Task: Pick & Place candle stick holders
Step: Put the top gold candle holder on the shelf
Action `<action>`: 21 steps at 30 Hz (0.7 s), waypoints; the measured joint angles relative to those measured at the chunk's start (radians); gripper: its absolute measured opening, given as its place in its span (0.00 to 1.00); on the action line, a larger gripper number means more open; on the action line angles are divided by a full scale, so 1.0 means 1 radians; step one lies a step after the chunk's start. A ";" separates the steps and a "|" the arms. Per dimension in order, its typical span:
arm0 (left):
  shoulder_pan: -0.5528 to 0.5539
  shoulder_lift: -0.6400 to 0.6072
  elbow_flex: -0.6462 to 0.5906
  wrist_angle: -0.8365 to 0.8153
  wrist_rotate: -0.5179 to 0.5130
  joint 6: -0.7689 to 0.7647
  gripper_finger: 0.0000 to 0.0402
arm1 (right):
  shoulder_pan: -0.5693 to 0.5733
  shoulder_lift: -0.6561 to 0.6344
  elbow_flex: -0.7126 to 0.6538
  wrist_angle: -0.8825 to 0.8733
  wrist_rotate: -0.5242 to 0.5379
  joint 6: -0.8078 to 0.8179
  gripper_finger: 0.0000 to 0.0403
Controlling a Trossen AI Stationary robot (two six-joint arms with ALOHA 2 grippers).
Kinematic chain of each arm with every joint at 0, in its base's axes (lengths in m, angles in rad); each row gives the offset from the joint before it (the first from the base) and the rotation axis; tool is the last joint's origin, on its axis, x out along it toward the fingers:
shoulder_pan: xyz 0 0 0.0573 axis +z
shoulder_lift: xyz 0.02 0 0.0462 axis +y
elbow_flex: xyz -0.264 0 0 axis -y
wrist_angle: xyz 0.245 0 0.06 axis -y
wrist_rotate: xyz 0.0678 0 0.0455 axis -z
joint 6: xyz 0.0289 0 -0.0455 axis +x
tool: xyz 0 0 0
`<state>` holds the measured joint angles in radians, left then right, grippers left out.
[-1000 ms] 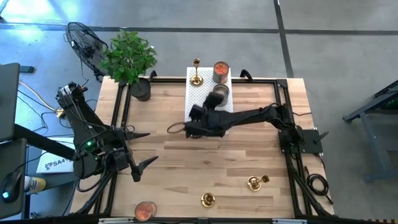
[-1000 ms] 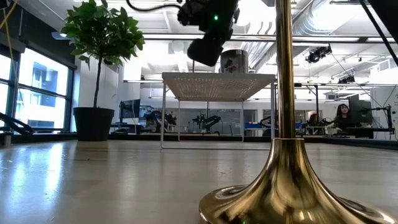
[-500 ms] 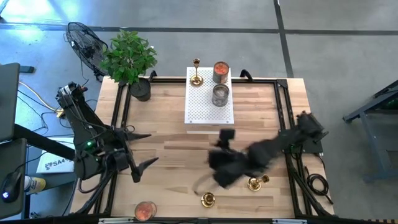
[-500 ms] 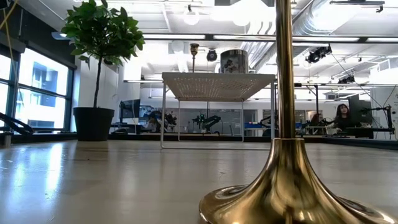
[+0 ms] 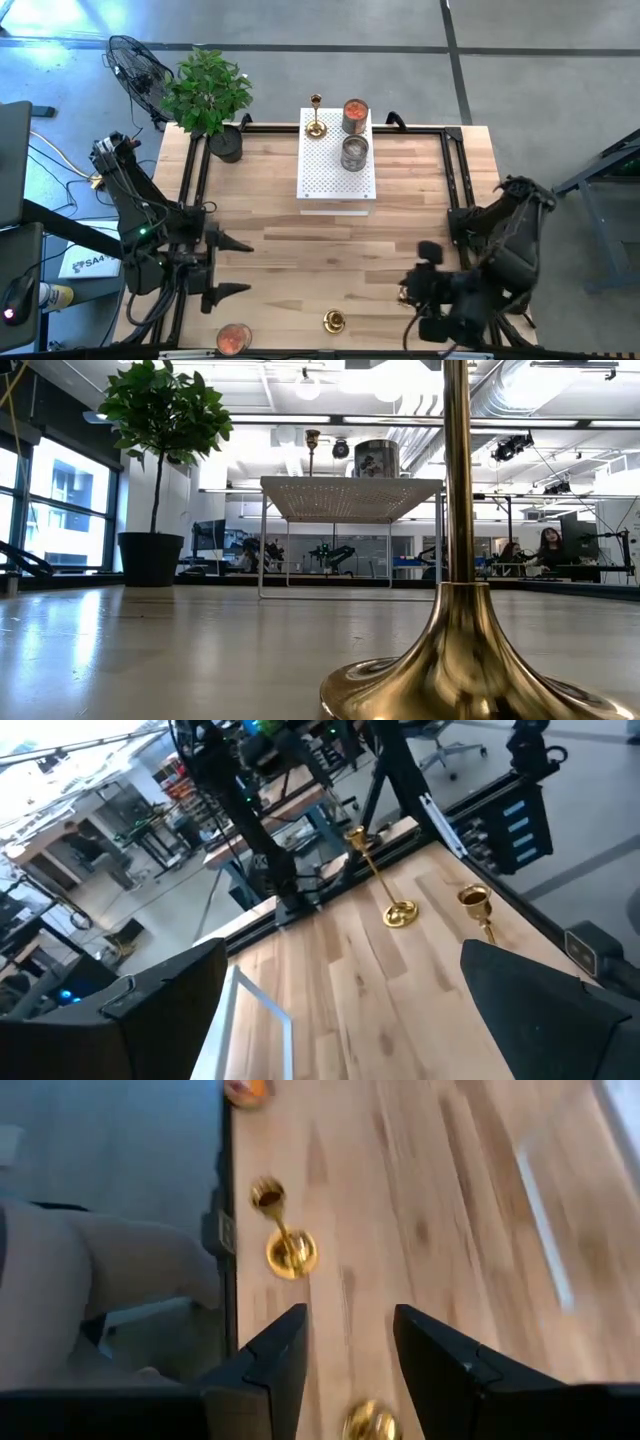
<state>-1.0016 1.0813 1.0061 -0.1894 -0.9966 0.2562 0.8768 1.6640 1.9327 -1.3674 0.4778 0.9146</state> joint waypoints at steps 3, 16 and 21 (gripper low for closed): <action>0.000 0.000 0.000 0.007 -0.004 0.000 0.99 | 0.053 -0.002 0.000 -0.102 -0.006 0.192 0.36; 0.001 0.002 0.000 0.008 0.008 -0.026 0.99 | 0.190 0.034 -0.017 -0.200 0.073 0.525 0.36; 0.001 0.002 0.000 0.008 0.011 -0.030 0.99 | 0.194 0.036 -0.140 -0.203 0.011 0.614 0.36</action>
<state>-1.0008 1.0828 1.0061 -0.1818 -0.9855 0.2263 1.0708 1.6997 1.7929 -1.5702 0.4889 1.5287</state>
